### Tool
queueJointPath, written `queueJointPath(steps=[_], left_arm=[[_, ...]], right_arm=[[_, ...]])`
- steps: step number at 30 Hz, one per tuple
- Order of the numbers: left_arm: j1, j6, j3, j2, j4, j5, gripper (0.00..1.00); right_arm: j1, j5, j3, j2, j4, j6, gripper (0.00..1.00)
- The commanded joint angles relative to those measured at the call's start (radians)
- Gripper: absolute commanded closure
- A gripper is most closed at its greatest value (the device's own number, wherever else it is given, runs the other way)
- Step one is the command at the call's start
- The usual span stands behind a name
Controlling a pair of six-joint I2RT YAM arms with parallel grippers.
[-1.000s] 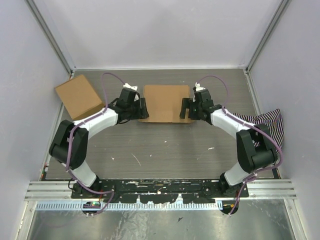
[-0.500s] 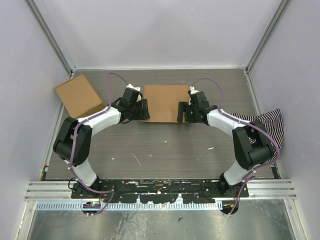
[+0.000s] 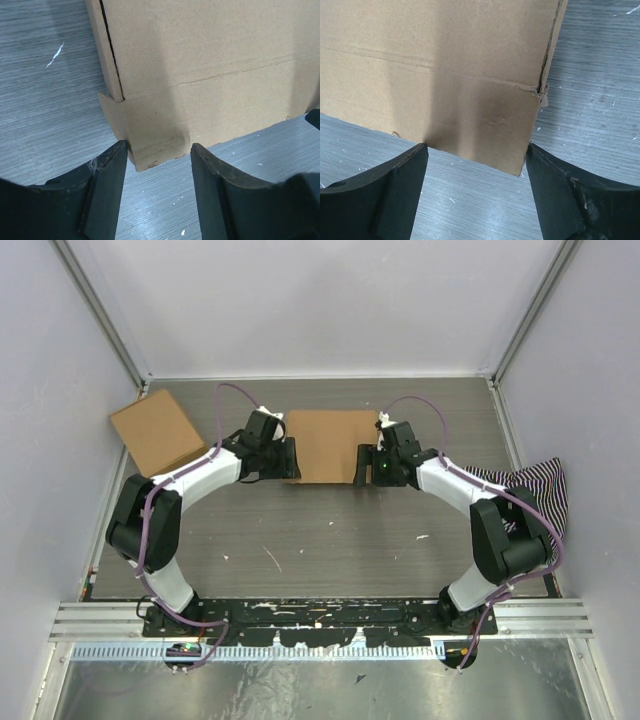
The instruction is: Fold the paper box
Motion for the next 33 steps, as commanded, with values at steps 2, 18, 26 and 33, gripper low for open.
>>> queueJointPath(steps=[2, 18, 26, 33], left_arm=[[-0.003, -0.01, 0.036, -0.016, -0.029, 0.054, 0.41], [-0.001, 0.007, 0.145, -0.026, -0.191, 0.078, 0.45], [0.001, 0.02, 0.15, -0.002, -0.201, 0.061, 0.45], [0.001, 0.022, 0.137, 0.033, -0.184, 0.048, 0.45]], right_arm=[[0.006, -0.051, 0.057, -0.057, 0.0, 0.012, 0.18], [0.006, -0.037, 0.118, -0.068, -0.11, 0.003, 0.22], [0.006, 0.01, 0.122, -0.041, -0.122, -0.016, 0.22], [0.006, 0.035, 0.109, -0.01, -0.098, -0.026, 0.22]])
